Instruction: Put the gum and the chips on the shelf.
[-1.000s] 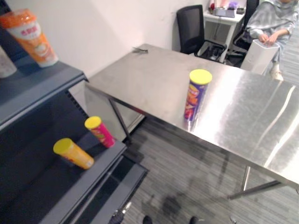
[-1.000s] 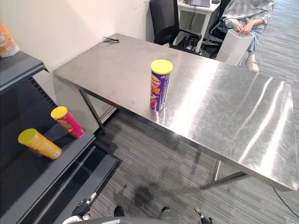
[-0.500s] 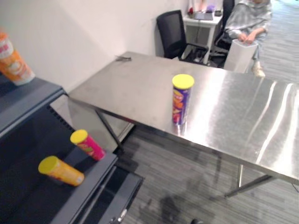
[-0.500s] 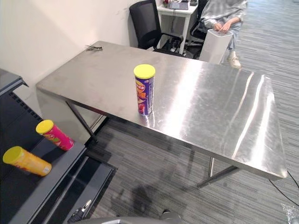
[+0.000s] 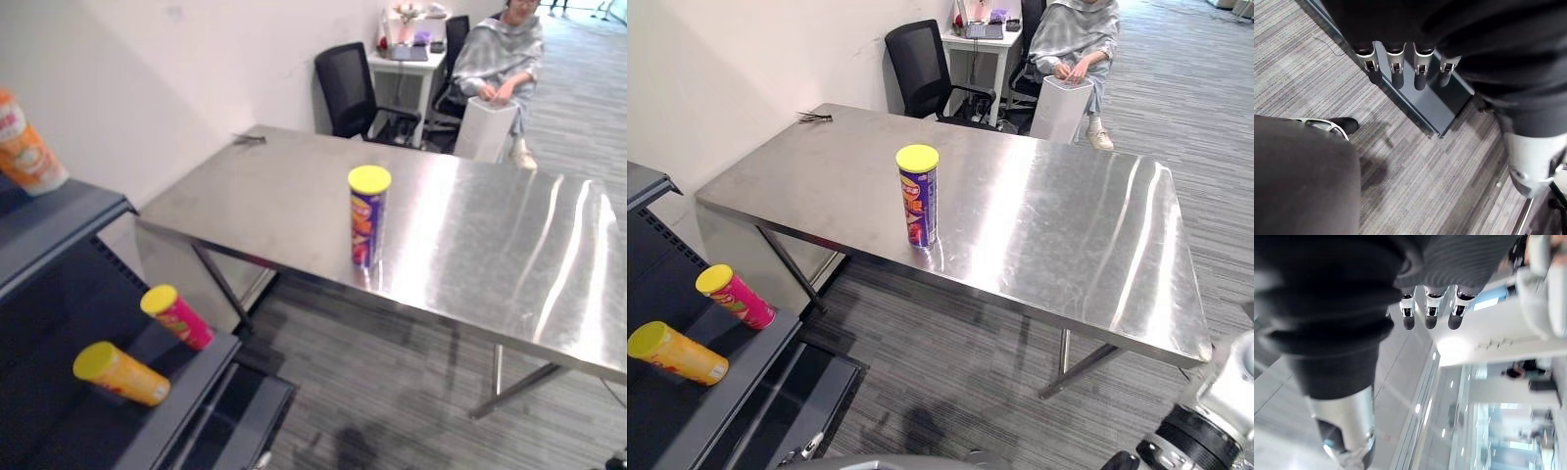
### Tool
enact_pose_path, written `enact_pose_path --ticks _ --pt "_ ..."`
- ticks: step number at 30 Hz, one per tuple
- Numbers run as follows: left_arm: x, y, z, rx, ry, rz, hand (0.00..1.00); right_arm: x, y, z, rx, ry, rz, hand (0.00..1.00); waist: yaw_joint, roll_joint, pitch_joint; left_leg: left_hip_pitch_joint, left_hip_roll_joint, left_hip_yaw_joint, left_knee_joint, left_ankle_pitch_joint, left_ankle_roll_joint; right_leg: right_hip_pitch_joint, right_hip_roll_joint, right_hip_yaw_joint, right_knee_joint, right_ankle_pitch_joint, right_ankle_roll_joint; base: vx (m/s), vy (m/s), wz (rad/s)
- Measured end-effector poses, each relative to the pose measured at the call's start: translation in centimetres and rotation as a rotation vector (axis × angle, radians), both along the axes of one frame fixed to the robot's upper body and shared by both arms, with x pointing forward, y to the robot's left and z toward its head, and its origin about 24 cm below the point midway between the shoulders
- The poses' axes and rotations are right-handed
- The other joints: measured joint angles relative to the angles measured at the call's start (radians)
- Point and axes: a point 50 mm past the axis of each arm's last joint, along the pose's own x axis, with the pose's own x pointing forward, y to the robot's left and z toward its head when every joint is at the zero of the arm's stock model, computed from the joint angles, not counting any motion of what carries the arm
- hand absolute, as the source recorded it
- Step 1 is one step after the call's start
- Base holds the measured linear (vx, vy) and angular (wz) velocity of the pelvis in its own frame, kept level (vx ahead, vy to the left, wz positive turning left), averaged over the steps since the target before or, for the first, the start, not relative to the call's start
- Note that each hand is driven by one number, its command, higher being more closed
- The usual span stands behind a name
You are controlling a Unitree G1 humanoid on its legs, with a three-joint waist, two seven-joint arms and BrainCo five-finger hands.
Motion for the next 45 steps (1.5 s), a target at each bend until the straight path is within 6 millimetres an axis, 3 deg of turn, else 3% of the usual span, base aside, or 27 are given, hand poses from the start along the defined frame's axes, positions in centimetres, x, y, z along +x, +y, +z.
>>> enact_pose_path --ticks 7,9,16,19,30,36,39,45 --pt "0.3 0.0 0.1 -0.009 -0.012 -0.039 0.0 4.6 5.4 0.0 -0.144 0.134 0.456 0.0 0.031 0.002 -0.003 -0.019 -0.002 -0.031 0.0 0.008 0.003 -0.001 -0.002 -0.012 -0.006 0.004 -0.003 0.02 0.0 0.13" --pt "0.3 -0.1 0.1 -0.014 -0.013 -0.046 0.0 6.2 7.5 -0.9 -0.138 0.17 0.626 0.0 0.032 0.001 -0.003 -0.023 -0.011 -0.042 0.0 0.012 0.004 0.001 -0.001 -0.027 -0.008 0.004 -0.003 0.0 -0.004 0.14" --pt "0.2 0.0 0.1 -0.015 -0.008 -0.074 0.0 9.1 11.6 -4.8 -0.08 0.346 0.882 0.0 0.048 0.002 -0.002 -0.031 -0.02 -0.081 0.0 0.022 0.012 0.02 -0.011 -0.066 -0.029 0.009 0.004 0.0 0.004 0.17" --pt "0.2 0.0 0.1 -0.014 -0.008 -0.075 0.0 9.7 12.7 -5.7 -0.048 0.372 0.946 0.0 0.062 0.002 -0.001 -0.033 -0.02 -0.083 0.0 0.022 0.012 0.022 -0.01 -0.068 -0.037 0.013 0.004 0.0 0.0 0.0" --pt "0.2 -0.1 0.1 -0.015 -0.005 -0.084 0.0 12.1 15.4 -7.5 0.011 0.47 1.052 0.0 0.064 0.013 0.021 -0.033 -0.019 -0.09 0.0 0.022 0.011 0.043 -0.005 -0.084 -0.067 0.021 0.003 0.01 -0.001 0.03" --pt "0.2 0.0 0.1 -0.013 -0.006 -0.084 0.0 13.2 17.5 -7.9 0.014 0.5 1.118 0.0 0.069 0.011 0.038 -0.029 -0.019 -0.09 0.0 0.022 0.011 0.053 -0.004 -0.087 -0.077 0.027 0.004 0.0 0.0 0.0" --pt "0.4 -0.1 0.1 -0.013 -0.009 -0.085 0.0 13.5 17.7 -8.3 0.019 0.529 1.131 0.0 0.085 0.01 0.039 -0.029 -0.02 -0.091 0.0 0.022 0.011 0.053 -0.004 -0.087 -0.077 0.027 0.004 0.0 0.0 0.0" --pt "0.4 -0.1 0.1 -0.01 -0.008 -0.092 0.0 14.4 18.6 -8.0 0.0 0.544 1.164 0.0 0.088 0.016 0.05 -0.032 -0.02 -0.102 0.0 0.023 0.011 0.056 -0.004 -0.095 -0.081 0.027 0.004 0.01 -0.001 0.02"
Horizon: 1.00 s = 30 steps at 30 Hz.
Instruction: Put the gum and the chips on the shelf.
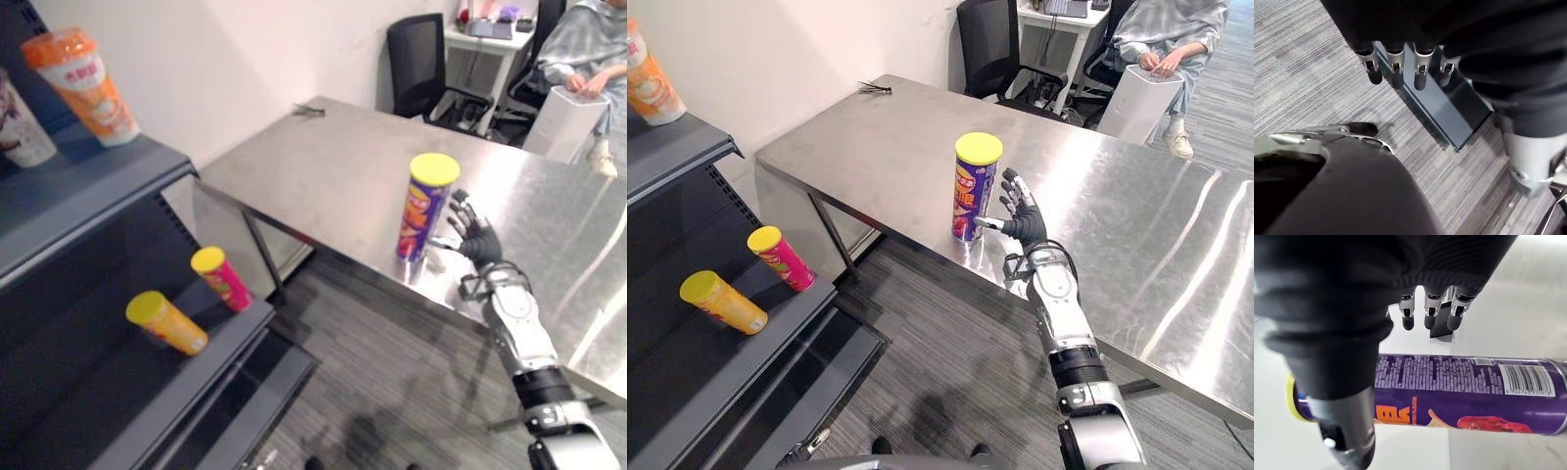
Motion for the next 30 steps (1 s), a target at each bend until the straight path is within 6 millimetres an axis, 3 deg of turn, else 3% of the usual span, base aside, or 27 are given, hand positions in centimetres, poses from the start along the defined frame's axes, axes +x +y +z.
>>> enact_pose_path --ticks 17,18,30 --pt "0.3 0.0 0.1 0.01 -0.013 0.001 0.0 3.0 1.7 1.0 0.021 0.04 -0.006 0.0 0.024 0.0 0.02 0.0 -0.001 -0.011 0.0 0.0 0.0 0.015 0.0 -0.016 -0.015 0.001 0.001 0.01 -0.001 0.02" --pt "0.3 0.0 0.1 0.01 -0.014 0.001 0.0 3.3 1.7 1.1 0.02 0.047 -0.012 1.0 0.026 0.0 0.02 0.0 -0.002 -0.011 0.0 0.0 0.0 0.015 0.0 -0.016 -0.016 0.001 0.001 0.0 0.0 0.0" --pt "0.3 0.0 0.1 0.016 -0.012 0.01 0.0 4.0 3.0 1.7 0.05 0.042 0.006 1.0 0.028 0.001 0.022 0.0 -0.002 -0.013 -0.001 0.002 -0.003 0.017 -0.001 -0.02 -0.016 0.001 0.001 0.0 0.0 0.0"
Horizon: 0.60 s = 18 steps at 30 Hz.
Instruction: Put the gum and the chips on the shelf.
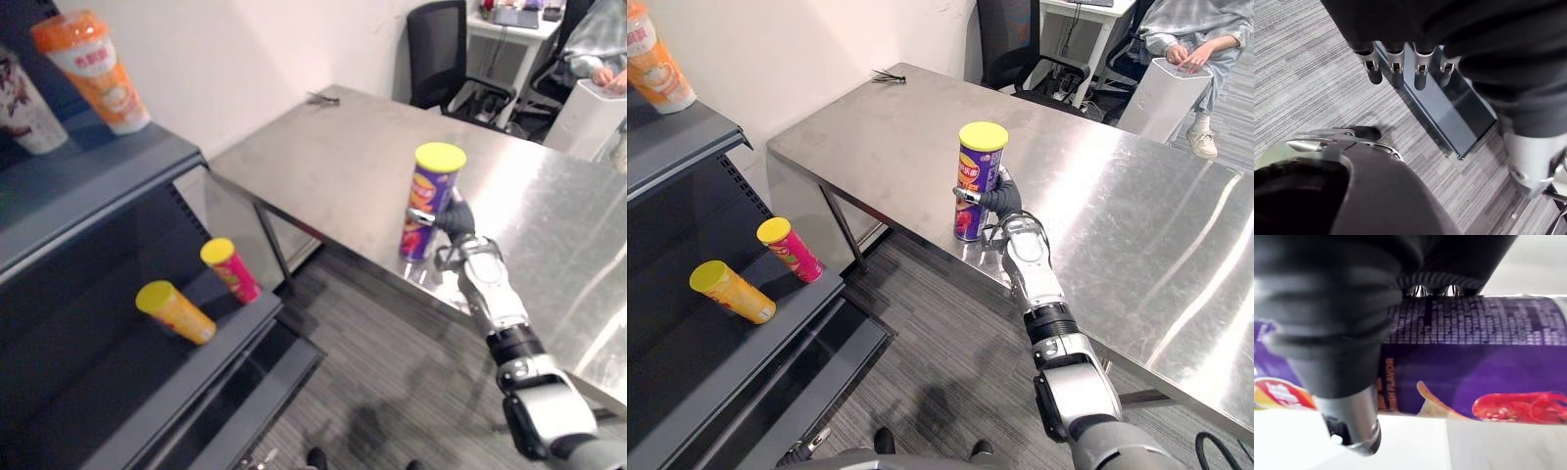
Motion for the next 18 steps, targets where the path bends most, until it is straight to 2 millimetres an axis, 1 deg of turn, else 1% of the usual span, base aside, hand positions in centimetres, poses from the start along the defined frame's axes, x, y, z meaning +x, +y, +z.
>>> enact_pose_path --ticks 3,5,11,14,16,17,18 --pt "0.0 -0.1 0.0 -0.002 -0.002 0.003 0.0 0.0 0.1 0.1 0.0 -0.006 0.005 1.0 0.0 0.0 0.002 0.0 0.0 0.0 0.0 0.0 0.0 0.0 -0.001 0.0 0.0 0.0 0.001 0.0 0.0 0.0" --pt "0.2 -0.2 0.0 -0.003 -0.007 0.004 0.0 -0.3 0.2 0.6 0.003 -0.032 0.014 1.0 -0.001 -0.001 0.01 0.0 0.0 0.0 0.0 0.0 0.0 0.0 -0.001 0.001 0.0 0.001 0.001 0.0 0.0 0.0" --pt "0.1 0.1 0.1 0.004 -0.007 0.033 0.0 -2.9 0.5 2.0 0.024 -0.157 0.062 1.0 -0.004 -0.005 0.015 0.002 0.0 0.002 0.0 0.0 0.0 0.002 -0.003 0.001 0.0 0.001 0.002 0.0 0.0 0.0" --pt "0.1 0.1 0.1 0.003 -0.006 0.035 0.0 -4.8 -0.4 3.1 0.05 -0.238 0.051 1.0 -0.003 -0.006 0.014 0.0 0.012 0.002 0.002 0.0 0.0 0.0 -0.001 0.013 -0.004 0.018 -0.005 0.0 0.0 -0.01" --pt "0.0 0.1 0.1 0.003 -0.004 0.04 0.0 -6.4 -1.8 4.1 0.087 -0.311 0.013 1.0 -0.006 -0.008 0.014 0.0 0.011 0.004 0.001 0.0 0.0 -0.002 -0.001 0.023 -0.004 0.019 -0.005 -0.01 0.0 -0.05" --pt "0.0 0.1 0.1 0.003 -0.004 0.04 0.0 -6.8 -2.1 4.3 0.091 -0.331 0.001 1.0 -0.007 -0.008 0.014 -0.001 0.011 0.003 0.001 0.001 0.0 -0.002 -0.001 0.024 -0.004 0.019 -0.005 -0.04 -0.001 -0.05" --pt "-0.1 0.1 0.0 0.004 -0.001 0.04 0.0 -7.5 -2.9 4.7 0.094 -0.364 -0.025 1.0 -0.015 -0.009 0.014 -0.001 0.011 0.002 0.0 0.002 0.0 -0.003 -0.001 0.027 -0.004 0.019 -0.005 -0.04 -0.002 -0.02"
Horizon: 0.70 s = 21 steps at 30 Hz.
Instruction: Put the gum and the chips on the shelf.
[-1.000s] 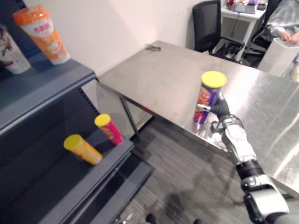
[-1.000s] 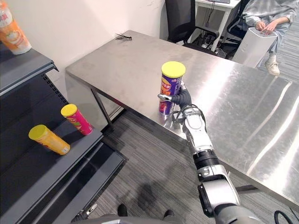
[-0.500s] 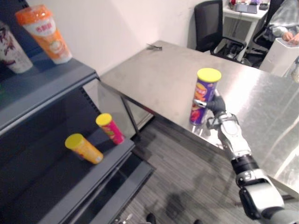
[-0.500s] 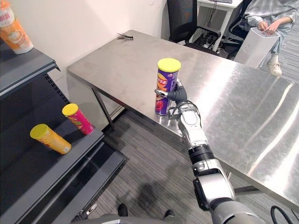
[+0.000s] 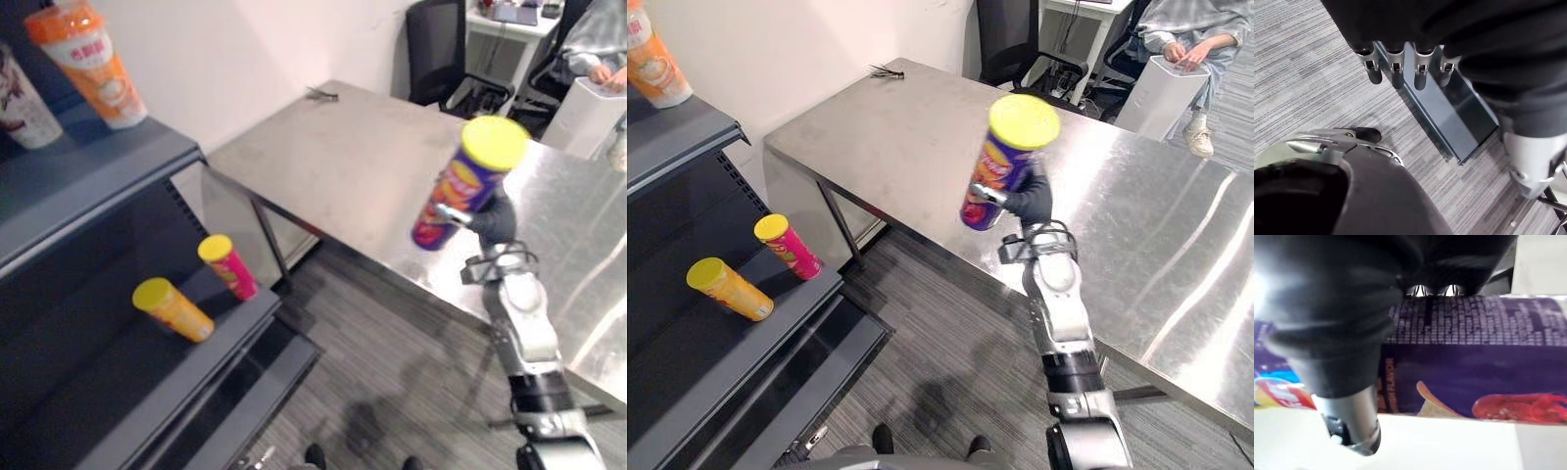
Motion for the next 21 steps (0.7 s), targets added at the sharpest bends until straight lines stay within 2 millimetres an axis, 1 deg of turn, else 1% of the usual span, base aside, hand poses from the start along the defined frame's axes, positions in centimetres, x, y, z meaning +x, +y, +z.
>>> enact_pose_path --ticks 1,3,6,11,15,17,19,21 --pt "-0.1 0.0 0.0 0.001 0.002 0.0 0.0 -0.3 -0.3 0.2 0.002 -0.015 -0.012 1.0 -0.005 0.0 0.0 0.0 0.0 -0.001 0.0 0.001 0.0 0.0 0.0 0.001 0.0 0.0 0.0 -0.06 -0.008 -0.02" --pt "-0.3 0.1 0.0 0.003 0.009 0.0 0.0 -1.7 -1.7 0.4 0.01 -0.055 -0.065 1.0 -0.016 -0.002 -0.001 -0.001 0.004 -0.001 0.0 0.004 -0.001 -0.002 0.004 0.004 0.001 0.0 0.0 -0.05 -0.012 -0.03" --pt "-0.5 0.2 0.0 0.007 0.013 -0.001 0.0 -2.8 -3.0 -0.2 0.011 -0.049 -0.116 1.0 -0.021 -0.009 -0.012 -0.01 0.011 0.001 0.0 0.01 -0.004 -0.018 0.01 0.009 0.006 0.0 -0.001 -0.02 -0.012 -0.03" --pt "-0.9 0.3 0.0 0.009 0.017 0.002 0.0 -4.0 -4.1 -1.3 0.007 -0.012 -0.162 1.0 -0.029 -0.02 -0.027 -0.012 0.017 0.001 0.0 0.016 -0.005 -0.02 0.016 0.009 0.006 0.002 -0.004 0.0 0.0 0.0" --pt "-1.3 0.7 0.0 0.018 0.016 0.035 0.0 -5.5 -5.5 -1.9 0.015 0.001 -0.232 1.0 -0.032 -0.038 -0.042 -0.013 0.016 0.002 0.0 0.016 -0.005 -0.023 0.015 0.011 0.007 0.002 -0.004 0.0 0.0 0.0" --pt "-1.6 0.7 0.0 0.019 0.021 0.039 0.0 -5.6 -5.8 -2.0 0.015 0.003 -0.246 1.0 -0.041 -0.044 -0.046 -0.013 0.016 0.003 0.0 0.015 -0.005 -0.024 0.015 0.013 0.008 0.002 -0.004 0.02 0.003 -0.03" --pt "-1.7 0.7 0.0 0.019 0.023 0.041 0.0 -6.1 -6.4 -2.2 0.019 0.007 -0.275 1.0 -0.041 -0.048 -0.053 -0.013 0.016 0.008 0.0 0.015 -0.005 -0.027 0.015 0.02 0.009 0.002 -0.004 0.02 0.005 -0.07" --pt "-1.8 0.7 0.0 0.02 0.025 0.042 0.0 -6.4 -6.6 -2.4 0.031 0.01 -0.29 1.0 -0.043 -0.049 -0.056 -0.011 0.016 0.011 0.0 0.015 -0.005 -0.027 0.015 0.023 0.01 0.004 -0.006 0.02 0.004 -0.06"
